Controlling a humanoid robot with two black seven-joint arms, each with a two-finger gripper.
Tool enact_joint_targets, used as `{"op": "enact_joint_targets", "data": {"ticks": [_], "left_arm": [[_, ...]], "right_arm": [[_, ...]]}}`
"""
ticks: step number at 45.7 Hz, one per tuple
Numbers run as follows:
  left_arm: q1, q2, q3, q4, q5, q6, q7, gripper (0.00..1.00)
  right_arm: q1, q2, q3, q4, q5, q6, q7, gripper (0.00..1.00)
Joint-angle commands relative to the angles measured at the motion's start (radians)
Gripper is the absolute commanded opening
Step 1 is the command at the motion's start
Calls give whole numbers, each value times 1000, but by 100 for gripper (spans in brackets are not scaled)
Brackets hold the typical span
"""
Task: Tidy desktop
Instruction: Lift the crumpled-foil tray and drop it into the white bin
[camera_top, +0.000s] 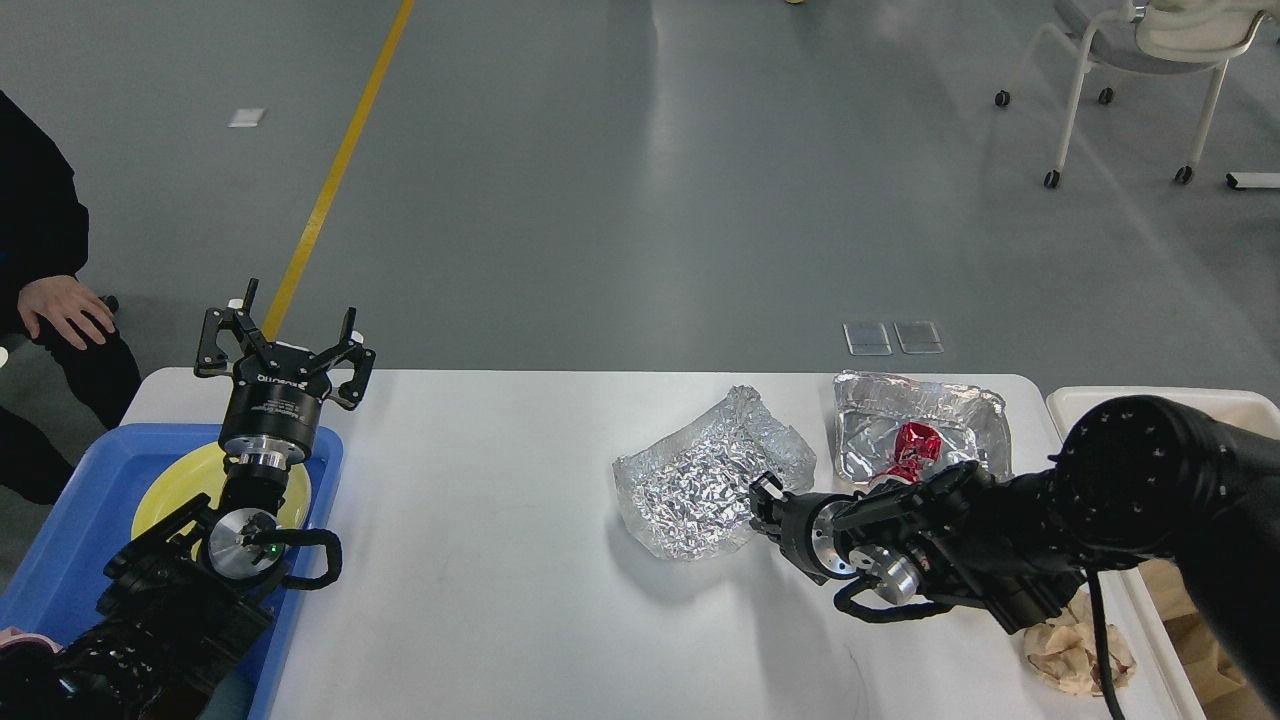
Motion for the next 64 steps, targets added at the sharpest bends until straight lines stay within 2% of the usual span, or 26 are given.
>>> {"op": "enact_joint_targets", "data": {"ticks": [1, 9, 16, 21, 25, 27, 29, 32, 38, 42, 46, 47, 53, 57, 64], "left_arm": [[1, 0, 0, 0, 0, 0, 0, 97], [1, 0, 0, 0, 0, 0, 0, 97], [1, 0, -1, 0, 0, 0, 0, 97], [1, 0, -1, 0, 0, 0, 0, 97], [1, 0, -1, 0, 0, 0, 0, 97], [1, 0, -1, 0, 0, 0, 0, 97], [1, 0, -1, 0, 0, 0, 0, 97], [1, 0, -2, 0, 0, 0, 0, 97], [1, 0, -3, 0, 0, 0, 0, 97], [1, 0, -1, 0, 0, 0, 0, 97], [1, 0, -1, 0, 0, 0, 0, 97], [1, 0, -1, 0, 0, 0, 0, 97], [1, 0, -1, 0, 0, 0, 0, 97], [1, 0, -1, 0, 0, 0, 0, 97], [1, 0, -1, 0, 0, 0, 0, 97]], "right_arm": [[174, -105, -6, 194, -73, 8, 0, 0], [525, -243, -130, 493, -255, 57, 1, 0], [863, -276, -314, 699, -531, 261, 1, 0], [1035, -339, -376, 715, -708, 482, 3, 0], [1145, -389, -386, 715, -762, 696, 3, 0], [1176, -406, -385, 715, -762, 772, 3, 0], [1184, -420, -388, 715, -762, 789, 1, 0], [1172, -435, -408, 704, -765, 760, -2, 0], [1005, -441, -535, 558, -768, 624, 0, 0], [826, -503, -578, 382, -768, 530, 0, 0], [646, -596, -561, 156, -765, 498, 0, 0], [556, -628, -540, 27, -756, 491, 0, 0], [204, -711, -405, -351, -730, 478, 1, 0], [-82, -713, -237, -592, -681, 442, 0, 0], [-465, -638, 35, -798, -587, 297, -3, 0]]}}
